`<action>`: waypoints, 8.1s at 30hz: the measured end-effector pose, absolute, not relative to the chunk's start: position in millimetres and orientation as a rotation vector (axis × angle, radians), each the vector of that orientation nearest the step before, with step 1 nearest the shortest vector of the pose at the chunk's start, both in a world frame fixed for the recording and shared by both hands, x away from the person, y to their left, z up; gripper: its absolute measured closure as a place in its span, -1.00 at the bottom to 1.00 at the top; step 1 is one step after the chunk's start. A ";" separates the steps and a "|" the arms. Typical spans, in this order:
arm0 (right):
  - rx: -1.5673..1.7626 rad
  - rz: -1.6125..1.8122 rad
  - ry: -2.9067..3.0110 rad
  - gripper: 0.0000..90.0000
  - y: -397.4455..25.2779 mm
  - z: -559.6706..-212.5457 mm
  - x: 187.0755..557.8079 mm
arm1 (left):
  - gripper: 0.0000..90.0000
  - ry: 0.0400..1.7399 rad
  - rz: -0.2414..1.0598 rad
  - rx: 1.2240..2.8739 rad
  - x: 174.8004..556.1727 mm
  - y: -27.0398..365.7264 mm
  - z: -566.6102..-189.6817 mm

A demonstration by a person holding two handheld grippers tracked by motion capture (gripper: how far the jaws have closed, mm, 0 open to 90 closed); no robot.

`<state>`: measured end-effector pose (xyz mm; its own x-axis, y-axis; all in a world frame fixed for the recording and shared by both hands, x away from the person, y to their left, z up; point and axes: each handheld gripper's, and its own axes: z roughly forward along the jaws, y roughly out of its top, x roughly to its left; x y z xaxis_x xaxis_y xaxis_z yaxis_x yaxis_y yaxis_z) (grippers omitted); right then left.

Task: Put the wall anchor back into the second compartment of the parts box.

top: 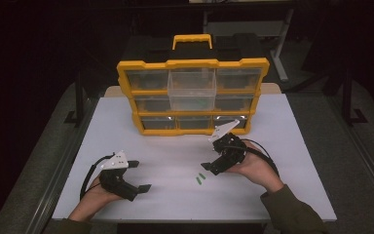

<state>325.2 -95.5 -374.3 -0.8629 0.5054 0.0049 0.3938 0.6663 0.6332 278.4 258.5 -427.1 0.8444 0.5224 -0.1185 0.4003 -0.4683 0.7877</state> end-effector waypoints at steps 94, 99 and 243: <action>0.821 0.924 2.885 0.87 -118.6 -350.6 354.6 | -0.98 0.650 0.170 2.136 278.0 256.8 -427.2; 0.860 0.945 2.860 0.87 -125.8 -332.9 358.8 | -0.99 0.647 0.172 2.137 278.3 257.0 -427.0; 0.836 1.094 2.593 -0.69 -145.7 -248.3 365.6 | -0.99 0.640 0.162 2.136 277.5 255.5 -426.9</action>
<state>365.6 -145.7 -248.3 -0.8184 0.5739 0.0298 0.4218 0.5646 0.7094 277.5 255.5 -426.9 0.8591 0.4991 -0.1130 0.3849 -0.4848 0.7853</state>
